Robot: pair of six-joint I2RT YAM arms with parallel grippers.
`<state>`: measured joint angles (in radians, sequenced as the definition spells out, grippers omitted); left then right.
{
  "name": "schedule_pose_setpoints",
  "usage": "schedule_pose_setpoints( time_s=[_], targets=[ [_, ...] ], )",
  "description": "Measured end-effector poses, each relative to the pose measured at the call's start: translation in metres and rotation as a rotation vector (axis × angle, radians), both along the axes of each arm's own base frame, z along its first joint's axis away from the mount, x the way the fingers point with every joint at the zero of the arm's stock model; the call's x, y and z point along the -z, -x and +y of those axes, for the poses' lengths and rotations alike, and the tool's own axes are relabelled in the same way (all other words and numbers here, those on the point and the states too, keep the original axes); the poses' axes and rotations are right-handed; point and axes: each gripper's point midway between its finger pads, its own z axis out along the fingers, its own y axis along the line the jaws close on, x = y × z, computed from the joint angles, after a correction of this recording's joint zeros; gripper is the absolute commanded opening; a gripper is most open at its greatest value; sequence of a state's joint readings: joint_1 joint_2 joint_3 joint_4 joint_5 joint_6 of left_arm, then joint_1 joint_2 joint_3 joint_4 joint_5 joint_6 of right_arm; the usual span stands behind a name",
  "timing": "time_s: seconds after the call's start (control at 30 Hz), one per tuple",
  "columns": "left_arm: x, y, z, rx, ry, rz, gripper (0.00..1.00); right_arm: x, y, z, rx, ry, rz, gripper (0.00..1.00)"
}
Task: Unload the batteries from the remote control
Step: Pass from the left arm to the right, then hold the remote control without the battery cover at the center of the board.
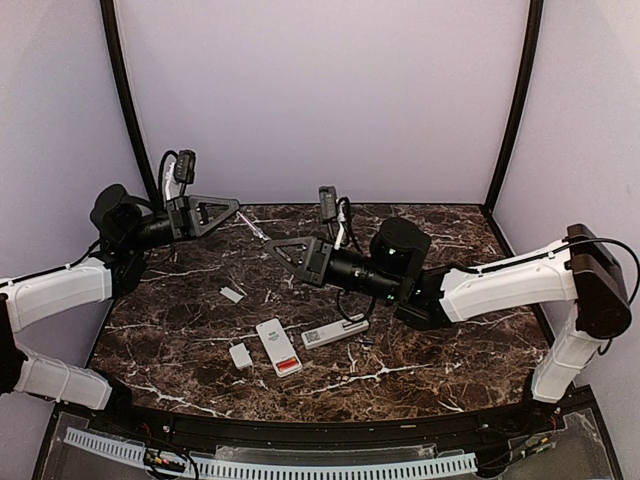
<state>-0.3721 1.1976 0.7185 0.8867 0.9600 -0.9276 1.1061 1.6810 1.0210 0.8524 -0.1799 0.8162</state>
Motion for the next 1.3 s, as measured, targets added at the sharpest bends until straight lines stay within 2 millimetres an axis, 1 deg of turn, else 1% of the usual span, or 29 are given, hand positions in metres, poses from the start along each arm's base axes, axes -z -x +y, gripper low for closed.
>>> schedule_pose_setpoints(
  time_s=[0.03,0.07,0.1,0.13,0.17,0.2,0.27,0.33,0.4,0.5,0.57,0.67,0.7,0.83,0.93,1.07,1.2,1.3],
  targets=[
    [0.000,0.000,0.000,-0.001,-0.001,-0.001,0.16,-0.001,0.000,0.000,0.001,0.001,-0.002,0.00],
    [0.001,0.000,0.000,-0.003,-0.003,-0.005,0.29,-0.001,0.000,-0.001,0.004,0.004,-0.001,0.00],
    [0.001,0.000,0.000,-0.005,-0.006,-0.014,0.35,0.000,-0.001,-0.002,0.015,0.010,0.001,0.00],
    [0.002,-0.001,0.000,-0.008,-0.011,-0.020,0.44,0.000,-0.002,-0.004,0.026,0.015,0.002,0.00],
    [0.003,-0.001,0.000,-0.010,-0.016,-0.021,0.48,-0.001,-0.004,-0.007,0.045,0.023,0.004,0.00],
    [0.004,-0.001,0.000,-0.014,-0.022,-0.027,0.55,-0.002,-0.006,-0.010,0.063,0.031,0.005,0.00],
    [0.008,-0.002,0.000,-0.023,-0.037,-0.020,0.61,-0.005,-0.009,-0.016,0.098,0.051,0.007,0.00],
    [0.011,-0.004,0.001,-0.040,-0.053,-0.016,0.65,-0.009,-0.013,-0.025,0.138,0.074,0.011,0.00],
    [0.014,-0.005,0.003,-0.065,-0.072,-0.017,0.66,-0.011,-0.016,-0.034,0.173,0.100,0.016,0.00],
    [0.016,-0.009,0.006,-0.108,-0.102,-0.019,0.67,-0.007,-0.021,-0.047,0.219,0.167,0.035,0.00],
    [0.018,-0.013,0.007,-0.141,-0.125,-0.020,0.67,0.001,-0.026,-0.055,0.241,0.231,0.053,0.00],
    [0.023,-0.020,0.006,-0.190,-0.173,-0.015,0.66,0.021,-0.037,-0.069,0.278,0.356,0.097,0.00],
    [0.027,-0.023,0.004,-0.213,-0.199,-0.006,0.66,0.028,-0.040,-0.076,0.289,0.396,0.116,0.00],
    [0.044,-0.022,-0.011,-0.237,-0.296,0.031,0.65,0.059,-0.046,-0.102,0.299,0.536,0.197,0.00],
    [0.070,-0.022,-0.017,-0.250,-0.359,0.113,0.65,0.081,-0.044,-0.119,0.281,0.628,0.258,0.00],
    [0.122,-0.025,-0.015,-0.286,-0.454,0.279,0.63,0.107,-0.024,-0.126,0.201,0.709,0.318,0.00],
    [0.174,-0.011,-0.016,-0.295,-0.540,0.445,0.62,0.135,-0.001,-0.130,0.102,0.766,0.378,0.00],
    [0.200,-0.002,-0.015,-0.305,-0.582,0.528,0.61,0.148,0.013,-0.129,0.042,0.793,0.409,0.00]
  ],
)
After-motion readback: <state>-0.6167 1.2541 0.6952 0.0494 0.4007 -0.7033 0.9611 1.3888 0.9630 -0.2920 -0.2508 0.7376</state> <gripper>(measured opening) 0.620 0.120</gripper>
